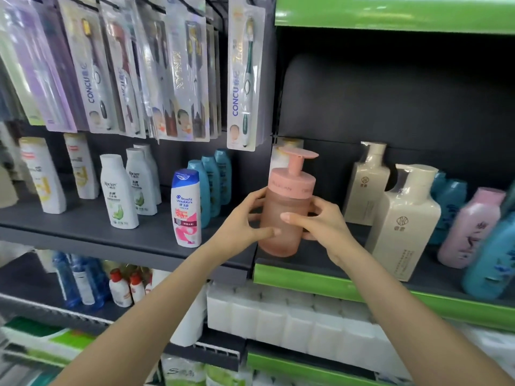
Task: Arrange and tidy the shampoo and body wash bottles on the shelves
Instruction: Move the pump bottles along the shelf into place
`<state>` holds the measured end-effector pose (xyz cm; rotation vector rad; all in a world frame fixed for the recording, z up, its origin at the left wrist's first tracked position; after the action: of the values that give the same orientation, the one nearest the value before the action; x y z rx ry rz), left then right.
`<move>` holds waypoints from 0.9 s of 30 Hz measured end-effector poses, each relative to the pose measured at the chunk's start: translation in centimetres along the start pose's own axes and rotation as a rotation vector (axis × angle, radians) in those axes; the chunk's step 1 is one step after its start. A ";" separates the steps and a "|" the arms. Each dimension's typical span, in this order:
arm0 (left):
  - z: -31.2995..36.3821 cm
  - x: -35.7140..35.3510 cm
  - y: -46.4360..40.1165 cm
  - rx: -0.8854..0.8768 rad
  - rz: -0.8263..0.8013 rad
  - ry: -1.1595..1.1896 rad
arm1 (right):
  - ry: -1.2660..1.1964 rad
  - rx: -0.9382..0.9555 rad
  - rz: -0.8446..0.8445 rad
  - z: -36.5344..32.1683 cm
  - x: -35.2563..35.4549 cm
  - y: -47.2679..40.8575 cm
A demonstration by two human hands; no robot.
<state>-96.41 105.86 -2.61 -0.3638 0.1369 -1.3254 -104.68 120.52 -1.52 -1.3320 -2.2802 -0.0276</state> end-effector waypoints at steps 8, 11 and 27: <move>0.3 -0.3 2.9 0.013 0.093 -0.030 | -0.069 0.004 -0.094 -1.0 -0.6 2.1; 0.3 -0.4 4.4 0.012 0.140 -0.044 | -0.081 0.016 -0.129 -0.9 -1.2 2.7; -1.1 12.1 17.5 0.130 0.341 -0.071 | -0.146 0.118 -0.329 -4.9 -17.6 7.0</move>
<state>-77.61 97.45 -8.18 -0.2630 0.0495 -0.9778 -89.88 108.63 -6.25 -0.9165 -2.5587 0.0945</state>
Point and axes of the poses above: each hand's wrist, its own y-axis away from the middle knuckle, its own x-axis out of the back of the hand, z = x × y, the point moved 4 cm from there along -y, towards the middle knuckle, and after that the axes turned 15 degrees about y, right-handed, at the moved point
